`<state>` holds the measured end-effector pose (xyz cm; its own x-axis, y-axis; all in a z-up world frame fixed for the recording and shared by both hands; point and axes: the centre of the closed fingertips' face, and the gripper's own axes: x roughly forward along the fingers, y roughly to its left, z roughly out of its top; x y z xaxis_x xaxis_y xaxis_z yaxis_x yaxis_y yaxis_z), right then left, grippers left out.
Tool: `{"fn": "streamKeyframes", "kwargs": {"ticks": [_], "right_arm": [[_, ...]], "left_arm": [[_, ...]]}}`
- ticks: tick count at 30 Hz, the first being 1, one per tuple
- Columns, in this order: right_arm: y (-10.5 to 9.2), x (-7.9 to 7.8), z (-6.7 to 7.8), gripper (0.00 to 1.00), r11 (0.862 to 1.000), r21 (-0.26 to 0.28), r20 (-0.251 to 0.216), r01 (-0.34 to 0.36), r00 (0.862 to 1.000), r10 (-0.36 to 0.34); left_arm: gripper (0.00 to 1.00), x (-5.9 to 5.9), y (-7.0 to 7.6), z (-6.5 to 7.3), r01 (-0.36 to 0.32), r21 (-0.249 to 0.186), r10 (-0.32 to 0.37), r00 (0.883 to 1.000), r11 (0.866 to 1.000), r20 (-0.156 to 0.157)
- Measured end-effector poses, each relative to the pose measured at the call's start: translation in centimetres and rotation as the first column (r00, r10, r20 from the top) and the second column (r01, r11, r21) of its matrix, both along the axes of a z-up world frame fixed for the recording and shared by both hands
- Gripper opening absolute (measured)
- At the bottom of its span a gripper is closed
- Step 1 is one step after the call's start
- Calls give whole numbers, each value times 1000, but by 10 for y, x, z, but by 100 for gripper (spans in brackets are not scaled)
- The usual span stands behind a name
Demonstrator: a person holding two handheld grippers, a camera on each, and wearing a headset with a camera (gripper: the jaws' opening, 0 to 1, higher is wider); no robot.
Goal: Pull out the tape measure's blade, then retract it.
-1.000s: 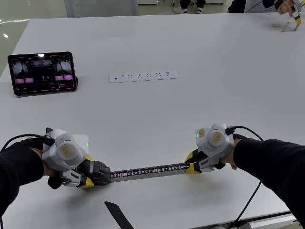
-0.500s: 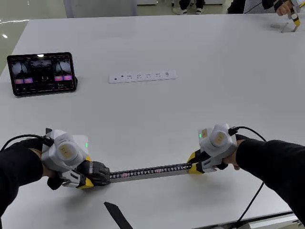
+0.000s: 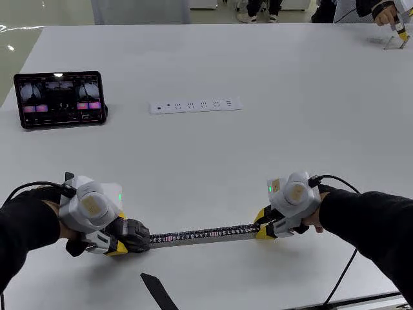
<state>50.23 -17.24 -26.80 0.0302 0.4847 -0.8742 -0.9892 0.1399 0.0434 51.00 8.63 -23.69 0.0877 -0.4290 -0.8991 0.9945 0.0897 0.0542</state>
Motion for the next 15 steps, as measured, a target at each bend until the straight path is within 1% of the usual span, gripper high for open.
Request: {"fn": "streamKeyframes", "kwargs": {"ticks": [3,6,15], "right_arm": [[1,0,0,11,999,-18,7,-30,1000,30],[1,0,0,11,999,-24,2,-30,1000,30],[0,-1,0,12,998,-37,10,-45,999,46]], "left_arm": [[31,0,0,0,7,0,-7,1000,1000,5],[32,1,0,1,9,-3,-9,1000,1000,6],[32,1,1,1,16,0,-16,1000,1000,-1]]}}
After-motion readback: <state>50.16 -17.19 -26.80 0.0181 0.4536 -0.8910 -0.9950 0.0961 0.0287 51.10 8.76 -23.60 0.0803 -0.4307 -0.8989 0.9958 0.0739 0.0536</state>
